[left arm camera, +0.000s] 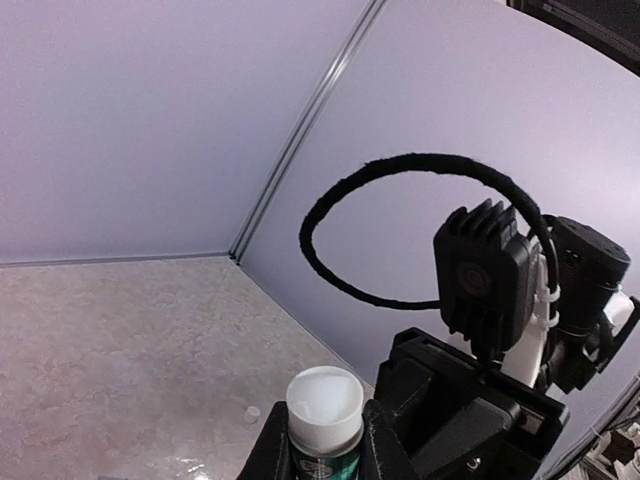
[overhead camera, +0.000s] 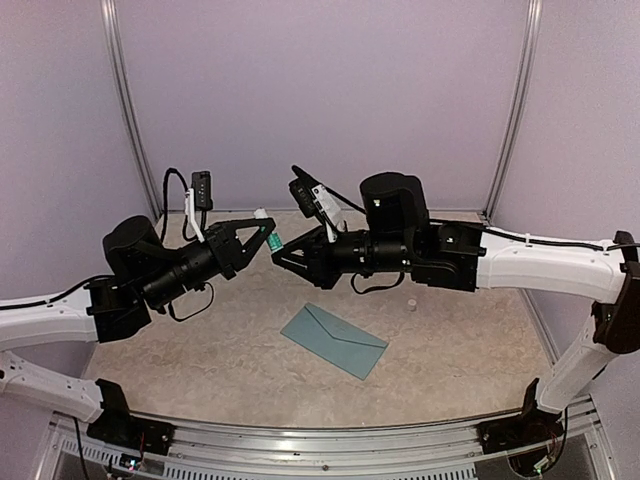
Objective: Place the letter into the envelope and seal it
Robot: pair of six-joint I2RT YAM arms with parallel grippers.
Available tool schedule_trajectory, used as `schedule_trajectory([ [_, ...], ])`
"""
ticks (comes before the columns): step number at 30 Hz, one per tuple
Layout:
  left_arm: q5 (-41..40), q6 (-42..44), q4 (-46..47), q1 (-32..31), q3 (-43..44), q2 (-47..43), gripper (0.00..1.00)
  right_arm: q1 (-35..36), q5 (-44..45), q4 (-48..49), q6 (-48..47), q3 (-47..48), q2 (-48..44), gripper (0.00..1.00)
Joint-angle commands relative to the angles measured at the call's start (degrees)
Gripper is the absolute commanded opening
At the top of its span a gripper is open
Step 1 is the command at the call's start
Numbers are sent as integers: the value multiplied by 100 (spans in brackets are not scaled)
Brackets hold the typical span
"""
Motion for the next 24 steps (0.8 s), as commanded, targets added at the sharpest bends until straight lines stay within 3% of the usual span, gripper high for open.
schedule_trajectory([
  [1, -453, -207, -487, -224, 95, 164, 0, 254, 2910, -946, -316, 833, 593, 4],
  [6, -891, -588, -442, -230, -17, 222, 0, 445, 4100, -1189, -252, 1309, 1027, 4],
  [11, -911, -761, -365, -202, -83, 273, 0, 447, 3873, -986, -112, 1181, 891, 10],
  [16, -543, -651, -204, -49, -157, 39, 0, 269, 2303, -29, -213, 213, 72, 41],
  [19, 131, -593, 96, 174, -337, -146, 0, 51, 1411, 609, -203, -517, -464, 59],
  [24, 1365, -325, 391, 250, -417, -330, 0, -503, -1280, 1787, 234, -1507, -956, 78],
])
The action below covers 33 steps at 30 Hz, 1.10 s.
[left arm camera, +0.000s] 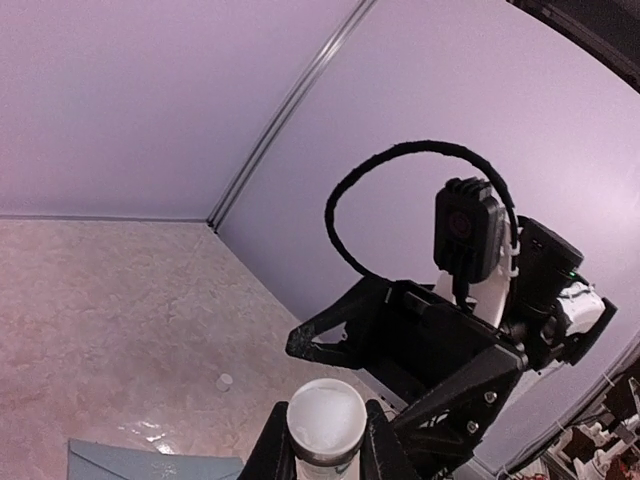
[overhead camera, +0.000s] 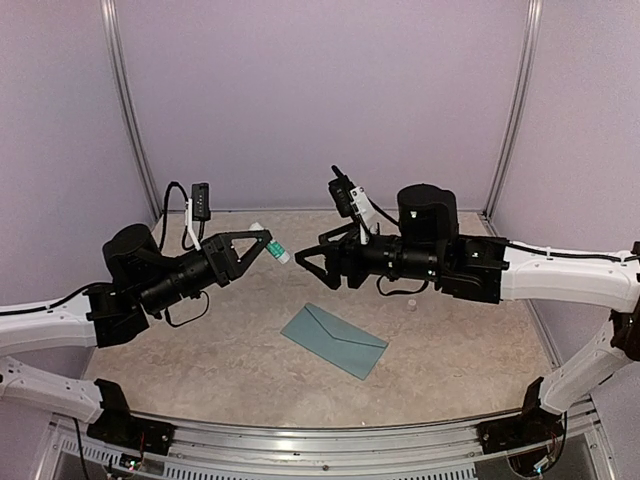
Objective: Place the letter into the envelope and seal it
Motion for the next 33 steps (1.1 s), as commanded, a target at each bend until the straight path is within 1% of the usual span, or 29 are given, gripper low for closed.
schedule_trajectory([
  [1, 1457, 299, 492, 28, -59, -200, 0, -383, -2609, 1550, 453, -632, -341, 81],
  [3, 1798, 394, 515, 28, -18, -214, 0, -402, -3257, 1842, 596, -680, -300, 82],
  [5, 1988, 475, 477, 20, 32, -215, 0, -403, -3616, 1918, 703, -615, -197, 82],
  [6, 2056, 506, 465, 7, 46, -214, 0, -395, -3683, 1899, 725, -568, -133, 82],
  [11, 2166, 631, 307, -65, 164, -164, 0, -368, -4098, 1907, 751, -398, 125, 74],
  [16, 2179, 661, 354, -103, 208, -53, 0, -252, -4048, 1538, 574, -100, 391, 68],
  [20, 2206, 669, 363, -119, 234, 30, 0, -253, -3994, 1550, 580, -100, 410, 54],
  [25, 2098, 630, 375, -121, 217, 52, 0, -253, -3894, 1542, 588, -107, 397, 27],
  [28, 2093, 541, 480, -126, 187, 65, 0, -253, -3865, 1695, 681, -171, 418, 18],
  [29, 2101, 500, 537, -134, 178, 74, 2, -253, -3836, 1819, 739, -214, 411, 16],
  [30, 2100, 469, 594, -145, 171, 100, 8, -258, -3804, 1985, 810, -285, 400, 15],
  [33, 2109, 417, 738, -239, 177, 204, 35, -254, -3684, 2584, 1043, -580, 344, 12],
])
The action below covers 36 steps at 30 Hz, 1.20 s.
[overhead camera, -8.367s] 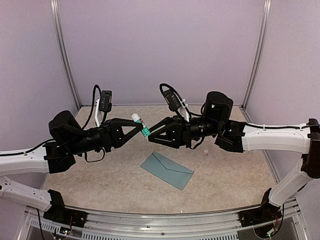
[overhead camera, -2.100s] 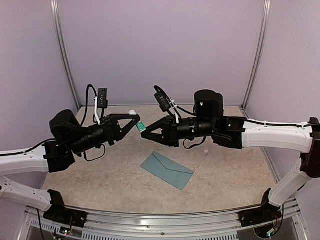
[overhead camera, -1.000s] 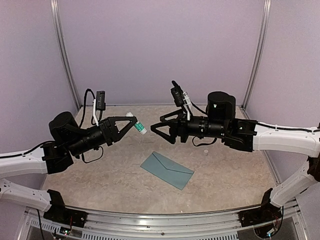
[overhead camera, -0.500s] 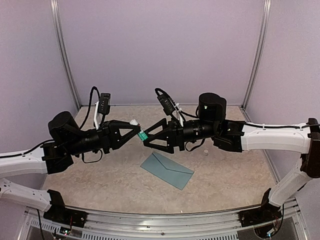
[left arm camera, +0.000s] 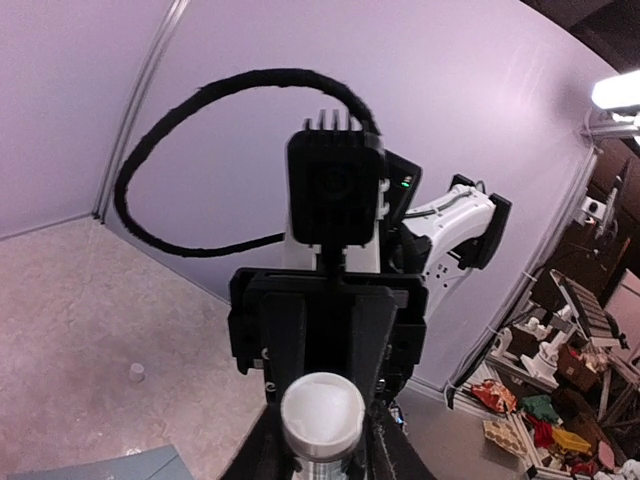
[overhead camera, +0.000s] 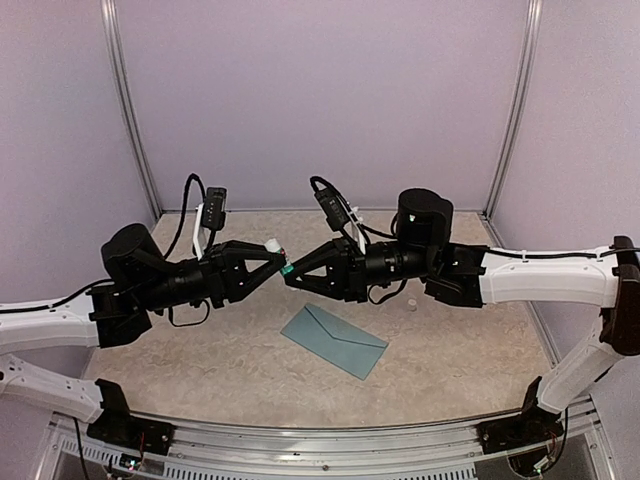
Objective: Place the letter into the envelope and seal it
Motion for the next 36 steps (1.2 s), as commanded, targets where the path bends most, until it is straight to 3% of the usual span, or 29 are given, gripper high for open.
schedule_trajectory([
  [1, 55, -81, 345, -158, 146, 168, 40, 34, 208, 1036, 346, -360, -72, 12],
  [4, 13, -94, 442, -239, 149, 271, 43, 38, 289, 1412, 481, -510, -119, 11],
  [10, -106, -144, 648, -275, 95, 336, 33, 35, 326, 1372, 457, -541, -165, 11],
  [22, -219, -249, 858, -334, 7, 410, 31, 41, 386, 1499, 479, -668, -311, 10],
  [26, -262, -224, 849, -362, 38, 444, 17, 41, 366, 1489, 491, -647, -311, 10],
  [33, -260, -204, 836, -385, 87, 519, 11, 38, 410, 1414, 469, -646, -315, 11],
  [36, -319, -197, 795, -388, 78, 516, 5, 30, 572, 1215, 360, -647, -360, 24],
])
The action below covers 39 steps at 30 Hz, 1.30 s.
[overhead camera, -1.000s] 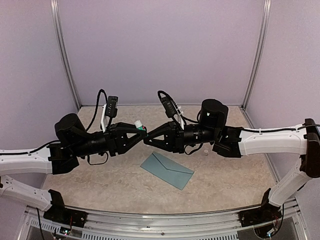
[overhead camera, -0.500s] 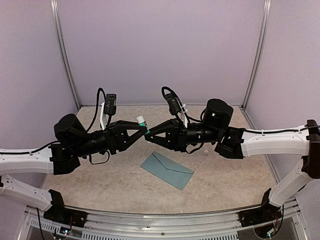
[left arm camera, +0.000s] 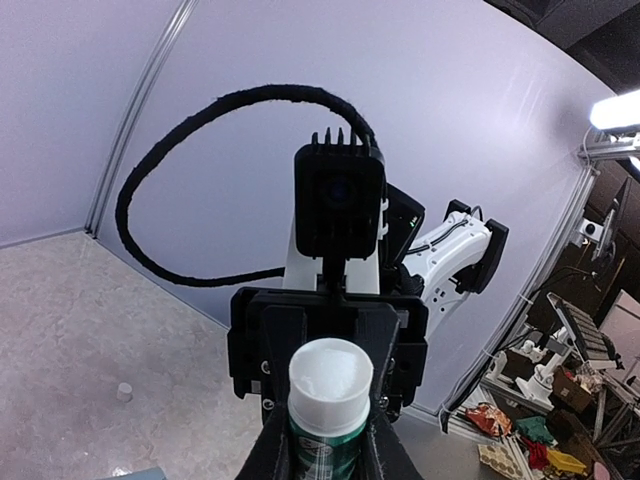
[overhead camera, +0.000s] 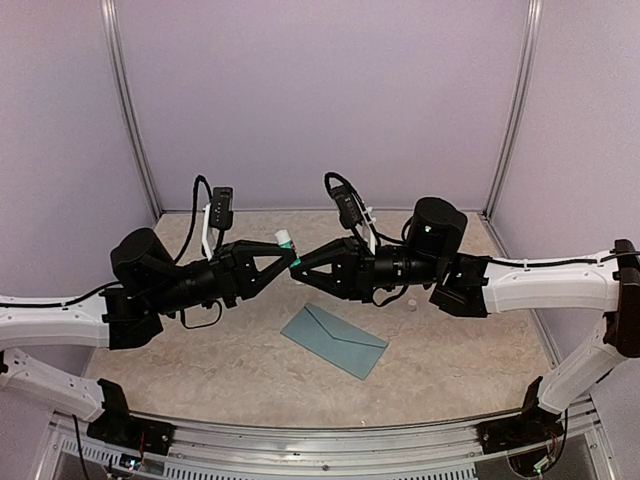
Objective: Place the letter into the envelope and seal it
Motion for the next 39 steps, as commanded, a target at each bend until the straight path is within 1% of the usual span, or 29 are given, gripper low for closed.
schedule_trajectory([
  [1, -34, 1, -50, -96, 85, 49, 3, 33, 329, -184, -220, -43, -240, 34],
  [2, -146, 25, -143, -94, 96, 30, 1, 25, 445, -295, -283, -56, -305, 49],
  [4, -355, 61, -425, -47, 178, -63, 0, -6, 750, -696, -454, -72, -479, 74],
  [5, -445, 76, -589, -4, 220, -113, 0, -36, 959, -958, -546, -60, -578, 80],
  [6, -506, 101, -754, 55, 270, -208, 0, -74, 1189, -1274, -648, -56, -690, 83],
  [7, -550, 134, -1012, 140, 360, -260, 0, -131, 1461, -1572, -742, -57, -786, 85],
  [9, -623, 223, -1757, 404, 657, -352, 0, -326, 1969, -2248, -821, -64, -982, 87],
  [10, -620, 316, -2318, 573, 825, -386, 0, -467, 2224, -2575, -822, -71, -1055, 87],
  [12, -591, 538, -3088, 897, 1158, -391, 0, -771, 2817, -3284, -768, -57, -1134, 87],
  [15, -281, 928, -4238, 1514, 1714, -245, 0, -1251, 3677, -4532, -673, 35, -1019, 84],
  [16, -175, 1080, -4563, 1725, 1890, -162, 0, -1398, 3883, -4939, -641, 28, -956, 83],
  [18, -72, 1408, -5018, 2082, 2126, 59, 0, -1652, 4266, -5413, -601, -4, -797, 81],
  [21, 60, 1751, -5105, 2441, 2119, 242, 0, -1913, 4803, -5990, -585, 21, -438, 78],
  [24, 88, 1877, -4842, 2614, 1901, 305, 0, -2074, 5054, -6230, -598, 55, -80, 73],
  [27, 128, 1898, -4616, 2661, 1698, 314, 0, -2223, 5063, -6264, -630, 108, 314, 68],
  [34, 233, 2005, -4634, 2686, 1539, 293, 0, -2393, 5239, -6277, -689, 332, 1081, 57],
  [39, 322, 2027, -4608, 2687, 1554, 327, 0, -2415, 5227, -6184, -797, 512, 1416, 47],
])
